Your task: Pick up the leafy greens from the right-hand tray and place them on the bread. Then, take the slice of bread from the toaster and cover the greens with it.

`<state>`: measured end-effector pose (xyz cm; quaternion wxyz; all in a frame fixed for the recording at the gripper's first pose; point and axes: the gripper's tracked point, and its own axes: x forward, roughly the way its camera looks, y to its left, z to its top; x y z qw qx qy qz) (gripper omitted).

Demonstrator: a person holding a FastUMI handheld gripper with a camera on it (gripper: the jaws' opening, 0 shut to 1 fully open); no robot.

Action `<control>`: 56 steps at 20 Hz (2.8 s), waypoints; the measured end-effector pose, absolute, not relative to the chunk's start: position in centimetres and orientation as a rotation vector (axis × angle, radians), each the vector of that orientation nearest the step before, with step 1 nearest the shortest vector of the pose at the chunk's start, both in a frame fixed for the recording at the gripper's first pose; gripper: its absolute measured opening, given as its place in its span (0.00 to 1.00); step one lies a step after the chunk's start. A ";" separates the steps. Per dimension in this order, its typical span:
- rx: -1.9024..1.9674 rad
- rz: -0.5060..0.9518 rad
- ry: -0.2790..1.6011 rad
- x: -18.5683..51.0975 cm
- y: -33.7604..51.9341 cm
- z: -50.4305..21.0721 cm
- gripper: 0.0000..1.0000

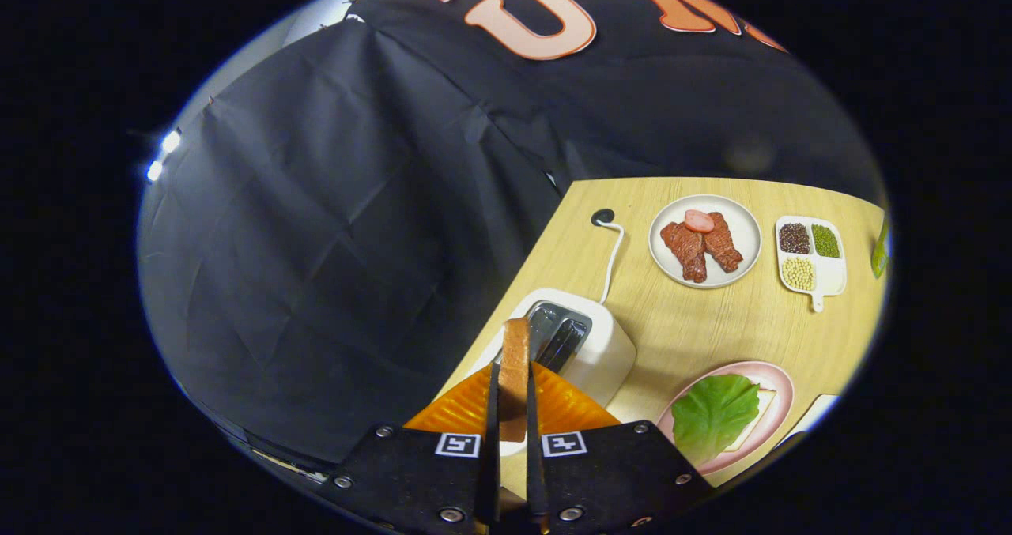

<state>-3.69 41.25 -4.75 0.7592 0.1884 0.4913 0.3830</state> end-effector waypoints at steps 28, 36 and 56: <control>0.610 0.675 1.104 -4.6 26.1 -16.7 0.14; 0.592 0.580 1.137 -4.8 23.2 -21.6 0.14; 0.327 0.362 0.846 -1.2 15.5 -21.8 0.56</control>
